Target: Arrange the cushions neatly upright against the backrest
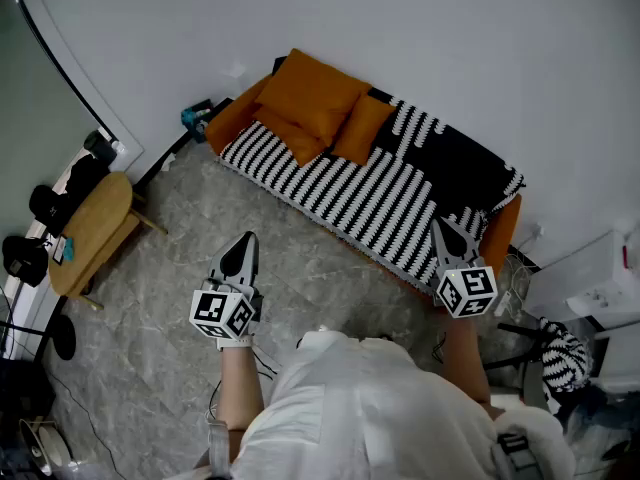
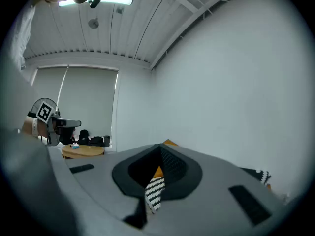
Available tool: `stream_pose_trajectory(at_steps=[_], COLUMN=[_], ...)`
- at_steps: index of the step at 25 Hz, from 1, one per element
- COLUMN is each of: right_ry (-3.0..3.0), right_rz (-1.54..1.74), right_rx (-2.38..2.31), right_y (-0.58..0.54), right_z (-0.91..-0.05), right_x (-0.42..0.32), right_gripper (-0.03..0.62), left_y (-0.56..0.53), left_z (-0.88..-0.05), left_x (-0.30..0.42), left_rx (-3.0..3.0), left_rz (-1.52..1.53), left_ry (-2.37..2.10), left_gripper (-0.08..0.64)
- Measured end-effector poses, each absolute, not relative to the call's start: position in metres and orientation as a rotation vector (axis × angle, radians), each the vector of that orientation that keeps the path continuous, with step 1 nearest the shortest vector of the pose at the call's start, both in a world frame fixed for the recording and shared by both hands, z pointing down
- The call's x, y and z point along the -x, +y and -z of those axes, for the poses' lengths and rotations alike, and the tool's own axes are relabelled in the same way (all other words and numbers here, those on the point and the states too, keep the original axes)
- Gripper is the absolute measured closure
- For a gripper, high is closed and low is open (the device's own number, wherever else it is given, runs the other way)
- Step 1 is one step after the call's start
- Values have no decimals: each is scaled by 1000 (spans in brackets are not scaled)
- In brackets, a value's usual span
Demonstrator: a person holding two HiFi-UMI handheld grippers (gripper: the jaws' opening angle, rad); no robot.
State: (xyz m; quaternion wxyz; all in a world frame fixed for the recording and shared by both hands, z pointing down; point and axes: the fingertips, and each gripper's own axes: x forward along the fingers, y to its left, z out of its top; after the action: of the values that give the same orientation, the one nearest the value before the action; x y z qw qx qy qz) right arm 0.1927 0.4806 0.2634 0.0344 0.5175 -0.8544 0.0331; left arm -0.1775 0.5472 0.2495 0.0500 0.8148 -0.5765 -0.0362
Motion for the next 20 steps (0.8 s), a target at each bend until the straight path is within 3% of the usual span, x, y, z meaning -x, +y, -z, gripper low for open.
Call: stream_pose_trajectory(at_steps=[20], right_ry=[-2647], right_rz=[-110], right_rx=[-1550], right_y=[478], right_z=[-267], right_x=[-179], right_gripper=[586], left_y=[542], left_z=[-265], left_x=[187], left_rx=[-2461], left_rz=[124], left_ry=[-1718], left_gripper=[545])
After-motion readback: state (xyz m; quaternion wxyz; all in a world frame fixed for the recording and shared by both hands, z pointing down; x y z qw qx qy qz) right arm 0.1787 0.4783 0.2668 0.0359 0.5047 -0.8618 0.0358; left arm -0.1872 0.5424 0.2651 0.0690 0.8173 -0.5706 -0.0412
